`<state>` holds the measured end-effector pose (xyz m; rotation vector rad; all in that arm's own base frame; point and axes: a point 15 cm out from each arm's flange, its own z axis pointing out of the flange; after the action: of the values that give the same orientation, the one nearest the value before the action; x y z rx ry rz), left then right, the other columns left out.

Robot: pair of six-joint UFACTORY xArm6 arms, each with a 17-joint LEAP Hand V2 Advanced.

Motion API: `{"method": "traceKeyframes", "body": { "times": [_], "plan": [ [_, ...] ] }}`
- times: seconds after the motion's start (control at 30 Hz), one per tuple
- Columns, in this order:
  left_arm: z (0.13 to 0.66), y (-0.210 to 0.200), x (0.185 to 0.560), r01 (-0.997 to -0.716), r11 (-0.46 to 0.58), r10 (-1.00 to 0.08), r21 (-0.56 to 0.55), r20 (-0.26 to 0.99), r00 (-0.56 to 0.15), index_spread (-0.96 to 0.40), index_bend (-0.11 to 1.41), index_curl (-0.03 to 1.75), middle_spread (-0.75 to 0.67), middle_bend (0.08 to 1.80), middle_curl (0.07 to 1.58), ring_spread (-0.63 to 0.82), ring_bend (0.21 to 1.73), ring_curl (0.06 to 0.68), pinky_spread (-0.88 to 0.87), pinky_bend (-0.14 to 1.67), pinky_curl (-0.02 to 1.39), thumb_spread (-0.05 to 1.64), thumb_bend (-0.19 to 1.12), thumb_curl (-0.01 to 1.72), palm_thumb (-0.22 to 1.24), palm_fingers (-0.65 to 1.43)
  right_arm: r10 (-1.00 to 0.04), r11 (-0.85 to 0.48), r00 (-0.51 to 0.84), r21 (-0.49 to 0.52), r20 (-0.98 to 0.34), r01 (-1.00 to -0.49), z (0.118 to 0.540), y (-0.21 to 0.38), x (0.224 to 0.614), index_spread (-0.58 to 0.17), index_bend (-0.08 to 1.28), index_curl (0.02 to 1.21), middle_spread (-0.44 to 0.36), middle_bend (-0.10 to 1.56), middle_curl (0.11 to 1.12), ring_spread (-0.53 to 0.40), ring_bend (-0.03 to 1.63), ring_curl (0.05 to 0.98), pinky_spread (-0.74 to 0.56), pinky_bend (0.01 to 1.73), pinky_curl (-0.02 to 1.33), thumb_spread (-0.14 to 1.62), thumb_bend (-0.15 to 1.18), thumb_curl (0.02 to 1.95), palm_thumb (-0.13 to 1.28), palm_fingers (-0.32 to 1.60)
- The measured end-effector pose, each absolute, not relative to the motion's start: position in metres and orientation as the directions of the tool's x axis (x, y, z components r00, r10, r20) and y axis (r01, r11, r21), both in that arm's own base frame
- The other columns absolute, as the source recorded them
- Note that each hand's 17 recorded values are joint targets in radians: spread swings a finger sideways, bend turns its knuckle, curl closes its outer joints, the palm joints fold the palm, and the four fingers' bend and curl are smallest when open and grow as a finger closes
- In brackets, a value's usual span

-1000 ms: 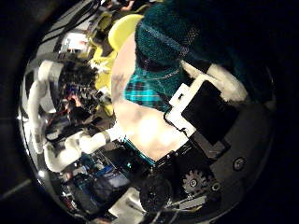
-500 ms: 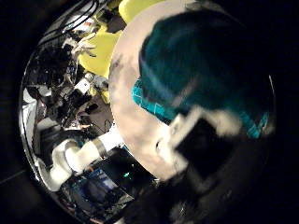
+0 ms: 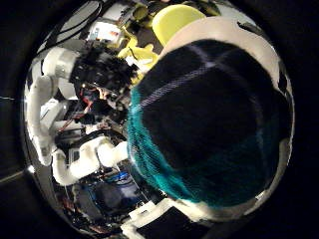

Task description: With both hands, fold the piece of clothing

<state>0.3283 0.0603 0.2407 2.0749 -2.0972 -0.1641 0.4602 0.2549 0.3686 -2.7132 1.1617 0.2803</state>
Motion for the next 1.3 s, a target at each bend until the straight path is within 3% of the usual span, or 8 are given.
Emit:
{"method": "traceKeyframes", "body": {
  "times": [0.2, 0.57, 0.7, 0.83, 1.03, 1.17, 1.3],
  "plan": [
    [0.25, 0.049, 0.329, -0.98, 0.024, -0.999, 0.198, 0.053, -0.013, -0.21, 0.19, 0.51, -0.1, 0.2, 0.5, -0.15, 0.7, 0.268, -0.1, 0.36, 0.43, 1.28, -0.01, 0.32, 0.55, 0.44, -0.694, -0.679, 0.672, -0.074, -0.257, -0.73, 0.357, 0.26, 0.462, -0.405, 0.14, 0.27, 0.049, 0.25, 0.36, 0.252, 0.71, 0.311, 0.52, 0.78, 0.66, 1.01, -0.02, 0.38, 0.41, 0.0],
    [0.275, 0.048, 0.306, -0.99, 0.004, -0.999, 0.142, 0.053, 0.004, -0.21, 0.19, 0.52, -0.12, 0.2, 0.51, -0.14, 0.7, 0.263, -0.1, 0.36, 0.43, 1.28, -0.01, 0.33, 0.56, 0.45, -0.667, -0.719, 0.7, -0.024, -0.254, -0.694, 0.261, 0.325, 0.475, -0.355, 0.15, 0.26, 0.059, 0.27, 0.35, 0.235, 0.69, 0.278, 0.54, 0.75, 0.57, 0.99, 0.0, 0.42, 0.65, 0.04],
    [0.286, 0.051, 0.295, -0.994, -0.009, -0.999, 0.105, 0.041, 0.013, -0.22, 0.2, 0.53, -0.12, 0.21, 0.51, -0.15, 0.69, 0.261, -0.1, 0.35, 0.43, 1.27, -0.01, 0.33, 0.56, 0.46, -0.674, -0.732, 0.721, 0.018, -0.165, -0.681, 0.241, 0.318, 0.482, -0.337, 0.15, 0.25, 0.069, 0.26, 0.35, 0.228, 0.67, 0.267, 0.55, 0.74, 0.54, 0.97, -0.03, 0.43, 0.69, 0.02],
    [0.291, 0.052, 0.285, -0.996, -0.014, -0.999, 0.091, 0.036, 0.017, -0.22, 0.2, 0.53, -0.14, 0.21, 0.51, -0.15, 0.69, 0.258, -0.1, 0.35, 0.43, 1.27, -0.01, 0.33, 0.56, 0.48, -0.665, -0.746, 0.746, 0.064, -0.022, -0.663, 0.237, 0.296, 0.495, -0.323, 0.14, 0.25, 0.083, 0.26, 0.35, 0.228, 0.65, 0.255, 0.54, 0.74, 0.51, 0.98, -0.05, 0.4, 0.6, 0.0],
    [0.292, 0.05, 0.274, -0.996, -0.018, -0.999, 0.089, 0.037, 0.021, -0.23, 0.19, 0.53, -0.15, 0.22, 0.52, -0.16, 0.69, 0.257, -0.12, 0.36, 0.43, 1.27, -0.01, 0.34, 0.57, 0.49, -0.723, -0.69, 0.691, 0.088, -0.022, -0.719, 0.282, 0.241, 0.493, -0.312, 0.16, 0.25, 0.084, 0.25, 0.34, 0.229, 0.64, 0.246, 0.53, 0.71, 0.47, 1.02, -0.04, 0.36, 0.49, 0.01],
    [0.293, 0.043, 0.274, -0.995, -0.02, -0.999, 0.093, 0.038, 0.024, -0.24, 0.2, 0.54, -0.17, 0.23, 0.52, -0.17, 0.69, 0.255, -0.12, 0.35, 0.42, 1.27, -0.01, 0.34, 0.57, 0.5, -0.749, -0.66, 0.662, 0.149, -0.041, -0.737, 0.336, 0.194, 0.458, -0.308, 0.16, 0.26, 0.078, 0.25, 0.34, 0.224, 0.63, 0.239, 0.52, 0.69, 0.44, 1.03, -0.03, 0.34, 0.46, 0.01],
    [0.288, 0.029, 0.273, -0.993, -0.016, -0.999, 0.113, 0.031, 0.019, -0.25, 0.19, 0.54, -0.17, 0.23, 0.53, -0.17, 0.68, 0.255, -0.13, 0.36, 0.42, 1.27, -0.01, 0.34, 0.57, 0.5, -0.756, -0.652, 0.654, 0.128, -0.036, -0.747, 0.398, 0.153, 0.42, -0.311, 0.15, 0.26, 0.068, 0.26, 0.34, 0.222, 0.61, 0.234, 0.52, 0.67, 0.42, 1.05, -0.03, 0.33, 0.43, 0.03]
  ]
}}
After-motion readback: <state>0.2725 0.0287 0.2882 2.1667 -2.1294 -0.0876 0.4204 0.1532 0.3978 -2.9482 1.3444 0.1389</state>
